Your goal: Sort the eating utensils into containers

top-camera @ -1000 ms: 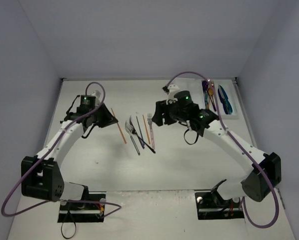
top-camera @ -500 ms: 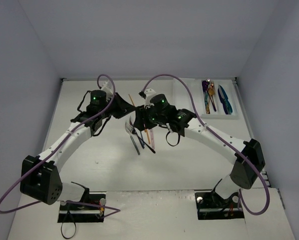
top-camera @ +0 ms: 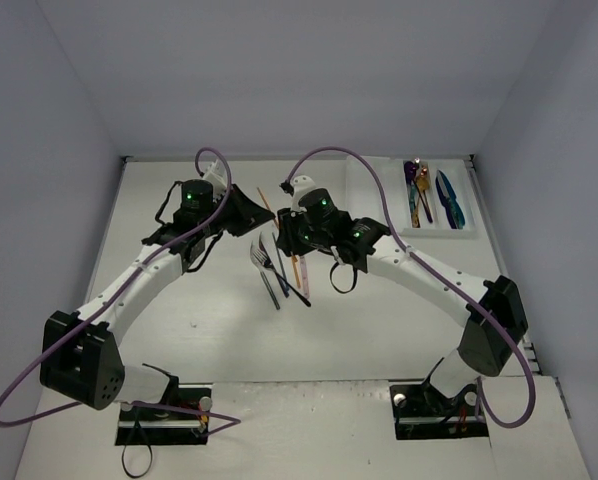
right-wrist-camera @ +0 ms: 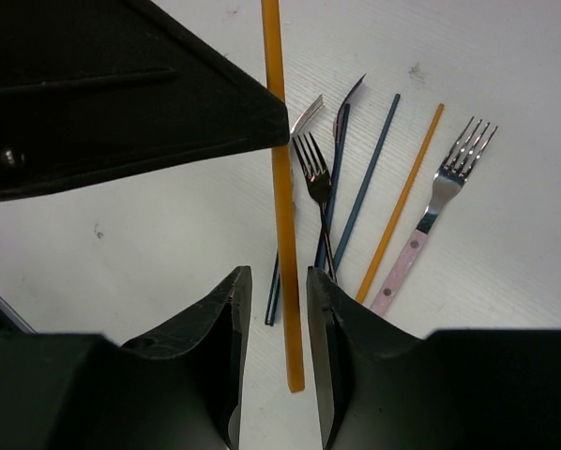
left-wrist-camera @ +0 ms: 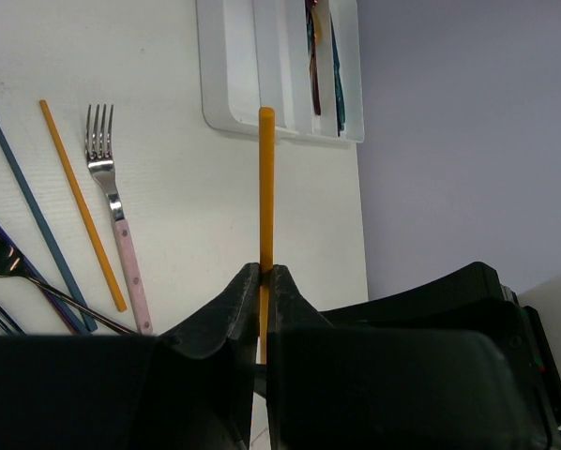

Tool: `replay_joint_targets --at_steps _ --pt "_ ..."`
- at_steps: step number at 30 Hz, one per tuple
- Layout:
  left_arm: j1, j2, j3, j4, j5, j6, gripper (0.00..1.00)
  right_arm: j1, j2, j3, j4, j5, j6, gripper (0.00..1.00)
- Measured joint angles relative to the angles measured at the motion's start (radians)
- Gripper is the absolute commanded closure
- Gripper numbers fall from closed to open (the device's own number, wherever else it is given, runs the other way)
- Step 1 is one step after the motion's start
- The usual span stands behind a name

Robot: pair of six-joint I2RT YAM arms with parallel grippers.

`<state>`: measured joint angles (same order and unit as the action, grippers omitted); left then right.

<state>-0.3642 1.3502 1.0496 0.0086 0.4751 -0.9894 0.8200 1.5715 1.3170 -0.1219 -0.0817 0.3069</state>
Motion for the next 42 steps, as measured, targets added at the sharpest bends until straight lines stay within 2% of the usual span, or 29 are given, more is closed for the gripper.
replay_joint_targets --at_steps 5,10,13,14,17,19,21,24,30,34,38,42 --pt "-0.008 0.000 0.000 0.005 0.000 0.000 1.00 0.000 0.006 0.000 0.000 0.035 -0.012 0.72" --pt "-0.010 0.000 0.000 0.005 0.000 0.000 1.00 0.000 0.006 0.000 0.000 0.047 -0.028 0.98" --pt "-0.010 0.000 0.000 0.008 0.000 0.001 1.00 0.002 0.006 0.000 0.003 0.042 -0.036 1.00" --pt "-0.010 0.000 0.000 0.006 0.001 0.001 0.97 0.004 0.006 0.000 0.003 0.046 -0.039 1.00" --pt "-0.010 0.001 0.000 0.007 0.004 0.002 0.60 0.005 0.006 0.000 0.003 0.052 -0.046 1.00" --pt "-0.010 0.002 0.000 0.003 0.002 0.006 0.42 0.002 0.007 0.000 0.003 0.062 -0.049 1.00" --pt "-0.010 0.002 0.002 -0.021 -0.011 0.026 0.31 -0.015 0.007 0.000 0.002 0.078 -0.052 1.00" --pt "-0.014 0.001 0.008 -0.100 -0.065 0.085 0.28 -0.083 0.010 -0.001 0.000 0.107 -0.058 1.00" --pt "-0.016 -0.066 0.009 -0.318 -0.256 0.218 0.28 -0.316 0.086 0.009 -0.012 0.204 -0.100 1.00" --pt "-0.016 -0.164 -0.017 -0.421 -0.353 0.285 0.28 -0.483 0.222 0.071 -0.033 0.266 -0.149 1.00" --pt "-0.016 -0.261 -0.100 -0.483 -0.399 0.321 0.28 -0.614 0.399 0.222 -0.044 0.303 -0.208 1.00" --pt "-0.016 -0.323 -0.177 -0.552 -0.416 0.334 0.29 -0.692 0.547 0.340 -0.032 0.300 -0.247 1.00"
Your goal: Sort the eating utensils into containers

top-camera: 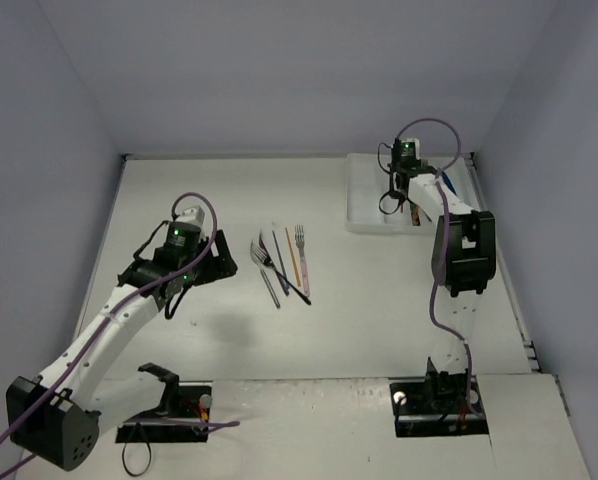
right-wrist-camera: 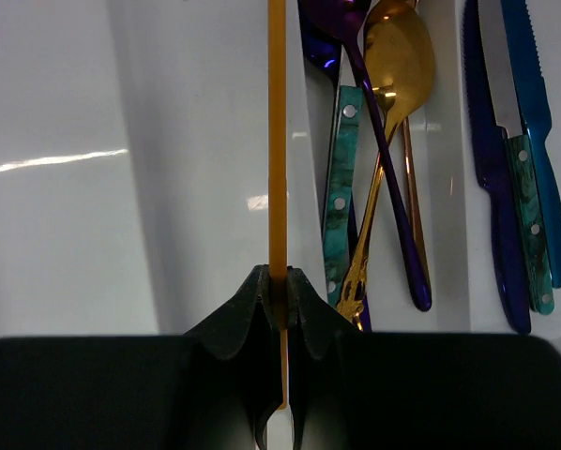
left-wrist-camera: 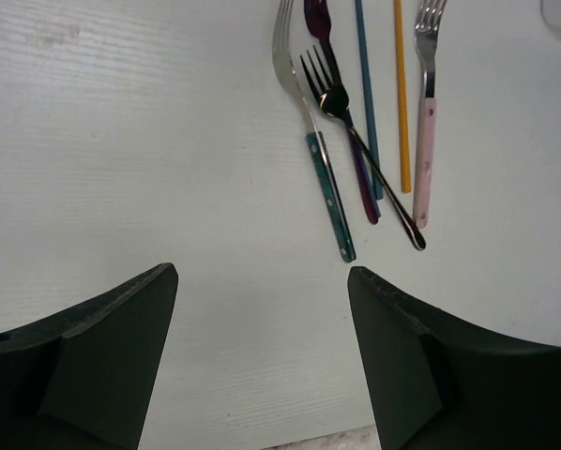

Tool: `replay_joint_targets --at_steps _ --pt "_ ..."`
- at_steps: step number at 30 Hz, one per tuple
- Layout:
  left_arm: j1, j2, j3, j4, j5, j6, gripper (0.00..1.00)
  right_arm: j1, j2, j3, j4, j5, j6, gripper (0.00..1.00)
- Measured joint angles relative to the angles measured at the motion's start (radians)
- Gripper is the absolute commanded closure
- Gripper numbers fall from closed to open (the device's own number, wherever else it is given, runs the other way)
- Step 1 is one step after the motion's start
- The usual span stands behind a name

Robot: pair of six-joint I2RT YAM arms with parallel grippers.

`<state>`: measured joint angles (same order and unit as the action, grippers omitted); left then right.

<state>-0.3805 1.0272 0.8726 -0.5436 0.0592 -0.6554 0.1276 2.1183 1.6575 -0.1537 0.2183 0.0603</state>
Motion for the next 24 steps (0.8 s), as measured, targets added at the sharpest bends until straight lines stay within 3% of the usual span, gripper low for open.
replay_joint_targets --at_steps 1,7,10,14,18,24 --pt "0.000 -0.010 -0.012 -0.011 -0.001 0.001 0.29 -0.011 0.027 0.020 -0.001 -0.003 -0.007 1.00" --pt "0.000 -0.047 -0.033 -0.049 0.000 0.002 0.28 -0.016 0.126 0.097 -0.006 -0.049 -0.032 0.67" --pt "0.000 -0.049 -0.033 -0.053 0.002 0.004 0.28 -0.009 0.131 0.106 -0.010 -0.060 -0.036 0.58" --pt "0.000 -0.047 -0.033 -0.058 0.002 0.019 0.28 0.009 0.108 0.111 -0.020 -0.060 -0.035 0.58" --pt "0.000 -0.033 -0.025 -0.069 0.002 0.034 0.28 0.060 -0.022 0.041 -0.039 -0.050 -0.011 0.61" --pt "0.000 -0.021 0.010 -0.100 -0.007 0.064 0.28 0.314 -0.284 -0.104 -0.006 -0.053 0.123 0.65"
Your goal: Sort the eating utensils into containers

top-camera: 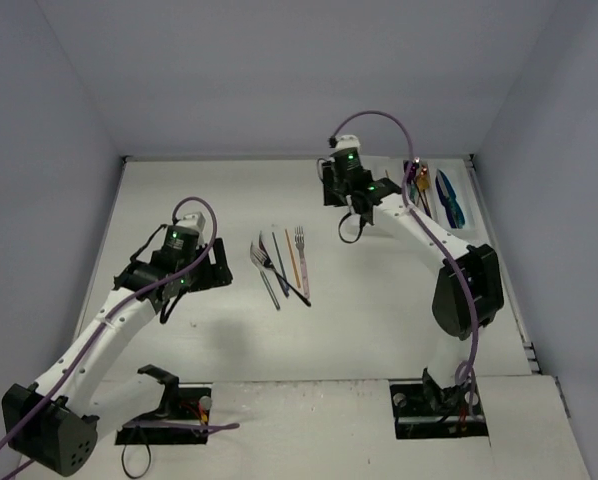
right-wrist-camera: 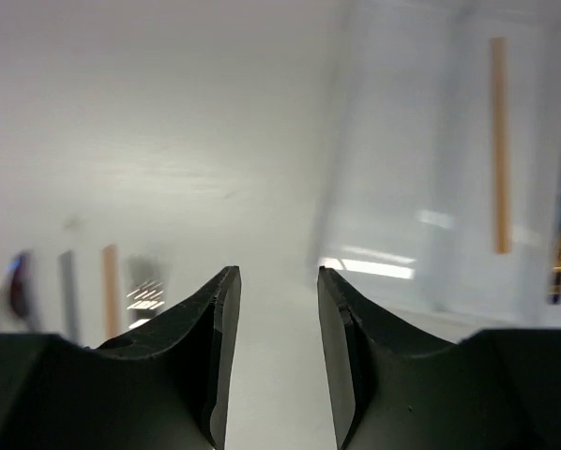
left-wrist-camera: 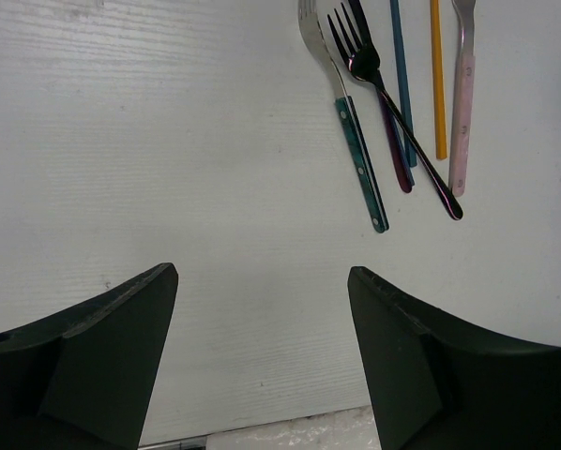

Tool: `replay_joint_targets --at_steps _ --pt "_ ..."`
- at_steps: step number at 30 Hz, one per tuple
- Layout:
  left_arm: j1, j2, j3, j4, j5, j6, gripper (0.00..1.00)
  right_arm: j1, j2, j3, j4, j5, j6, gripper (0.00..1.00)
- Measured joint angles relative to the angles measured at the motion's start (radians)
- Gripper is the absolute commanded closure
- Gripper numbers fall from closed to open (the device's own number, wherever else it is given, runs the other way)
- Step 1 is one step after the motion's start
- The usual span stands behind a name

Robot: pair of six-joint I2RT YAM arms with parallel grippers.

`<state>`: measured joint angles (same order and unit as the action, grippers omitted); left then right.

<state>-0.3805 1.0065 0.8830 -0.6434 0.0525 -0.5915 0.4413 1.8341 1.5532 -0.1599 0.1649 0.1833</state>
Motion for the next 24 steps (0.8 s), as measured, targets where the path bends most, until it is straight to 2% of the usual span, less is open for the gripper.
replay_joint_targets --at_steps 4,8,14,24 --pt "0.000 0.000 0.017 -0.007 -0.006 0.018 0.28 0.201 -0.028 -0.075 0.012 -0.014 0.104 0.66" --pt "0.000 0.000 0.019 -0.011 -0.006 0.027 0.28 0.311 0.057 -0.120 0.000 -0.024 0.181 0.68" --pt "0.000 -0.002 0.019 -0.021 -0.005 0.034 0.28 0.332 0.196 -0.123 -0.017 -0.020 0.239 0.70" --pt "0.000 -0.027 0.019 -0.046 -0.005 0.040 0.28 0.332 0.270 -0.077 -0.004 -0.013 0.243 0.74"
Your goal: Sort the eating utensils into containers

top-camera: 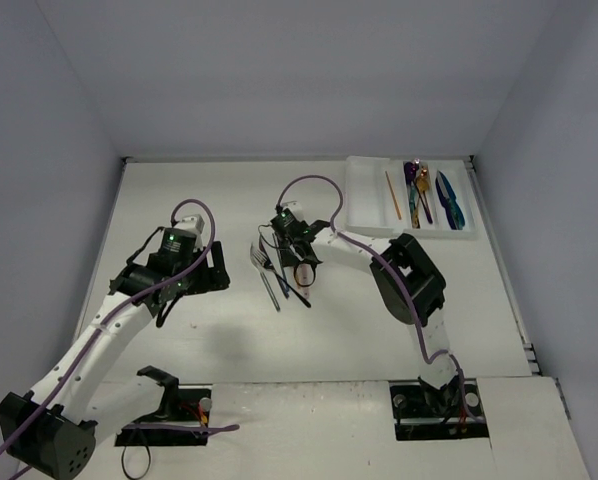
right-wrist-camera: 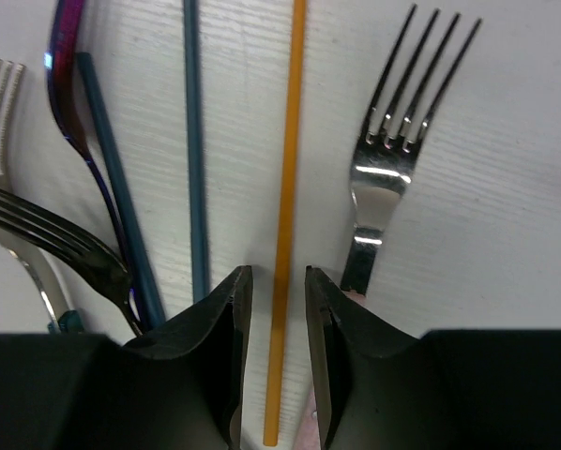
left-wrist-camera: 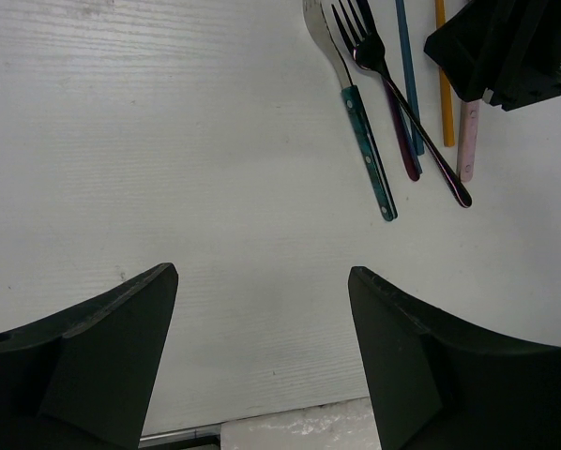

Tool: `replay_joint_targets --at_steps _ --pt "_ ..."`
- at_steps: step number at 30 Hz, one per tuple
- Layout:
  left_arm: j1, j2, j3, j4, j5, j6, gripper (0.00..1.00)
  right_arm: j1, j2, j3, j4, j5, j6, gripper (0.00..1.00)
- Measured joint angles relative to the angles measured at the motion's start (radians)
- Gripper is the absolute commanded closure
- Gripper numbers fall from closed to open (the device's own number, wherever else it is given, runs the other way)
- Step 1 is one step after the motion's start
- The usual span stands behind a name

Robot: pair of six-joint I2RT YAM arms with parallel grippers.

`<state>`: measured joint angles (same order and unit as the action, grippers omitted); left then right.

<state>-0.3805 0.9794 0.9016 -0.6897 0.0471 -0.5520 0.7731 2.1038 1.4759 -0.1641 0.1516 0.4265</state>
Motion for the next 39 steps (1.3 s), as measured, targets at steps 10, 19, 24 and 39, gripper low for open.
replay_joint_targets --at_steps 10,19,24,39 --pt "0.000 0.000 0.000 -0.010 0.000 0.003 0.28 0.003 0.013 0.009 0.016 0.005 -0.003 1.00" --pt "0.000 -0.006 0.000 -0.018 -0.001 0.003 0.28 -0.034 0.001 0.116 -0.027 0.008 -0.080 1.00" --pt "0.000 -0.013 0.000 -0.019 -0.003 0.003 0.29 -0.170 -0.098 0.184 -0.026 0.006 -0.153 1.00" --pt "0.000 -0.028 0.000 -0.023 -0.003 0.002 0.28 -0.671 0.072 0.404 -0.025 -0.071 -0.422 1.00"
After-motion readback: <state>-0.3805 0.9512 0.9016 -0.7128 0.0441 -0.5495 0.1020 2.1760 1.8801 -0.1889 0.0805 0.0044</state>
